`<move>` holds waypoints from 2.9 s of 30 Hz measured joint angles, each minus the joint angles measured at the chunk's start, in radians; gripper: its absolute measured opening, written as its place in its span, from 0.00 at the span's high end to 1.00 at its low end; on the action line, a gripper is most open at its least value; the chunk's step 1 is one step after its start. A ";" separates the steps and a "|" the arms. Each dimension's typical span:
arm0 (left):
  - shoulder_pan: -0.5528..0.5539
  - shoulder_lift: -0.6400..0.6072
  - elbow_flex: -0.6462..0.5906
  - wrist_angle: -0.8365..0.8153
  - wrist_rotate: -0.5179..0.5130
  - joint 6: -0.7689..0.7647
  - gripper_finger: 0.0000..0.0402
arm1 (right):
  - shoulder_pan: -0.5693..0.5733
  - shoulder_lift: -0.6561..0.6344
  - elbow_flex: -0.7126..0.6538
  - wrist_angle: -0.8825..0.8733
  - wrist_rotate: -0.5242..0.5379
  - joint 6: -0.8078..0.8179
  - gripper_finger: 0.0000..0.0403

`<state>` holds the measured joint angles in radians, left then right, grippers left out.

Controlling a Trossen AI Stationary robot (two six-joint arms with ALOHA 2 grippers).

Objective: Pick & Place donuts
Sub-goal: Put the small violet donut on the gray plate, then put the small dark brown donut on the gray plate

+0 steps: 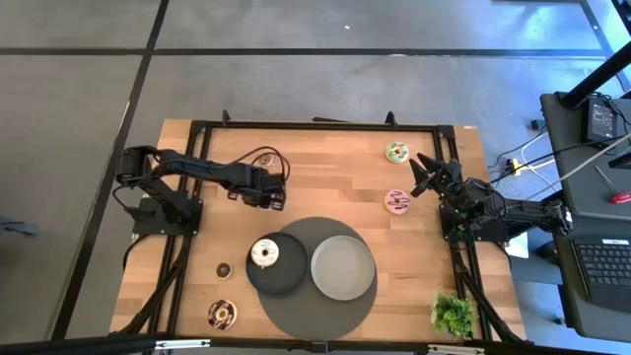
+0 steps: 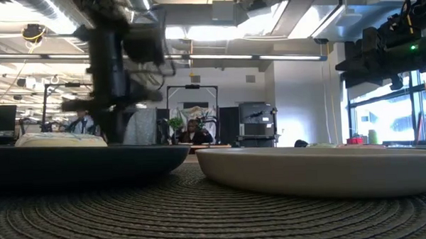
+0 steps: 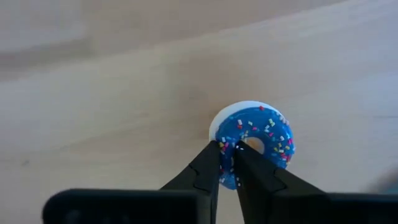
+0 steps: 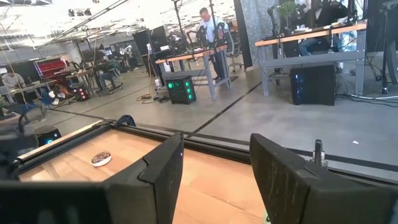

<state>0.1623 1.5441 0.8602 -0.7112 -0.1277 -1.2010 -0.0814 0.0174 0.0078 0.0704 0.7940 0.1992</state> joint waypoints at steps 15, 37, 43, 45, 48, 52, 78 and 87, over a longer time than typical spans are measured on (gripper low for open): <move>-0.180 0.129 0.546 0.008 -0.012 0.439 0.96 | 0.000 0.002 0.000 0.000 0.000 -0.002 0.54; -0.382 0.632 0.893 0.027 0.101 0.541 0.96 | 0.000 0.002 0.000 0.000 -0.001 -0.074 0.54; -0.390 0.658 0.893 0.061 0.097 0.515 0.96 | 0.000 0.002 0.000 0.000 -0.001 -0.073 0.54; -0.390 0.670 0.895 0.094 0.096 0.514 0.96 | 0.000 0.002 0.000 0.000 -0.001 -0.073 0.54; -0.390 0.683 0.892 0.087 0.096 0.509 0.96 | 0.000 0.002 0.000 0.000 -0.001 -0.072 0.54; -0.390 0.690 0.893 0.092 0.095 0.498 0.96 | 0.000 0.002 0.000 0.000 -0.002 -0.071 0.54; -0.369 0.690 0.893 0.092 0.150 0.478 0.80 | 0.000 0.002 0.000 0.000 -0.002 -0.073 0.54; -0.357 0.568 0.893 -0.117 0.100 0.462 0.75 | 0.000 0.002 0.000 0.000 -0.003 -0.073 0.54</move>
<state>-0.1951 2.1117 1.7531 -0.8278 -0.0279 -0.7387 -0.0814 0.0194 0.0078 0.0705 0.7912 0.1261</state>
